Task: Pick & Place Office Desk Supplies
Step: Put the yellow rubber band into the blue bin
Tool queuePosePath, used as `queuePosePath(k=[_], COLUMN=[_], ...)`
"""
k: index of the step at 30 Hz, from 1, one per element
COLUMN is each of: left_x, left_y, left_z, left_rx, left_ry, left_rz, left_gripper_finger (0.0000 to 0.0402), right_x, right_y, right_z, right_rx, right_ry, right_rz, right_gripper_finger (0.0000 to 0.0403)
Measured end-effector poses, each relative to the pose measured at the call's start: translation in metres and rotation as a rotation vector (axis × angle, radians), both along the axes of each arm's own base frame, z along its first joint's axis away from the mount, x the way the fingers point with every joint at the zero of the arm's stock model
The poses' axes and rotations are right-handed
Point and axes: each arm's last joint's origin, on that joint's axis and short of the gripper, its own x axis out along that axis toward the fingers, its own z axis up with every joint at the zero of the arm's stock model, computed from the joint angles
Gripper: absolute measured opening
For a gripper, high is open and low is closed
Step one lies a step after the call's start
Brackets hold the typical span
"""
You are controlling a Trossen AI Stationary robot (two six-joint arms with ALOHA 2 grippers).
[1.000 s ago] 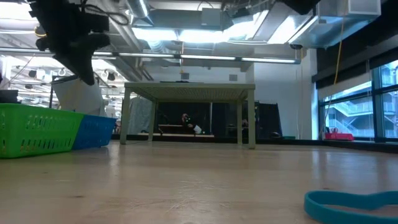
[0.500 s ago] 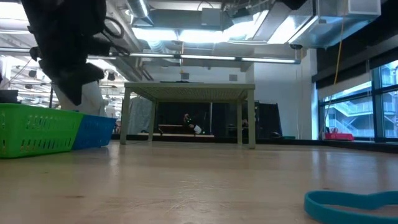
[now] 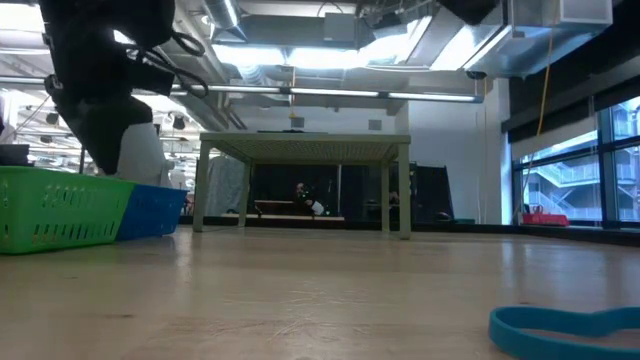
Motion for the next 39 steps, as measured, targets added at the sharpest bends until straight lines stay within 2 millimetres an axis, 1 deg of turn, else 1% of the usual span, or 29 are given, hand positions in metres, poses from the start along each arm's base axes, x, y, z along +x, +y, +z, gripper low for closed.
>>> queuePosePath(k=[4,9,13,17,19,21,23,27,30,34,39], left_x=[0.002,0.007,0.011,0.019,0.024,0.029,0.034,0.044,0.051,0.057,0.061], left_y=[0.006,0.01,0.005,-0.006,-0.013,-0.019,-0.025,-0.035,-0.041,-0.047,-0.05], left_z=[0.014,0.038,0.051,0.06,0.061,0.063,0.065,0.071,0.076,0.082,0.086], left_rx=[0.013,0.034,0.023,0.016,0.009,0.011,0.021,0.039,0.049,0.061,0.085], left_ry=[-0.028,-0.131,-0.191,-0.297,-0.353,-0.412,-0.467,-0.578,-0.638,-0.695,-0.742], left_rz=[-0.018,-0.007,-0.034,-0.08,-0.131,-0.184,-0.232,-0.317,-0.385,-0.454,-0.492], left_gripper_finger=[0.015,0.0165,0.0166,0.0166,0.0165,0.0164,0.0164,0.0166,0.0164,0.0162,0.0164], right_x=[-0.005,-0.026,-0.042,-0.06,-0.069,-0.076,-0.082,-0.094,-0.1,-0.102,-0.101], right_y=[-0.009,-0.017,-0.009,0.008,0.016,0.023,0.026,0.028,0.029,0.029,0.029], right_z=[-0.006,-0.018,-0.037,-0.067,-0.081,-0.092,-0.103,-0.121,-0.134,-0.147,-0.154], right_rx=[0.004,-0.06,-0.096,-0.042,-0.012,-0.013,-0.051,-0.185,-0.227,-0.206,-0.194], right_ry=[0.116,0.357,0.448,0.54,0.576,0.569,0.528,0.443,0.395,0.327,0.256], right_rz=[-0.146,-0.311,-0.387,-0.362,-0.336,-0.303,-0.254,-0.114,-0.013,0.044,0.079], right_gripper_finger=[0.0261,0.0261,0.0261,0.0261,0.0261,0.0261,0.0261,0.0261,0.0261,0.0261,0.0261])
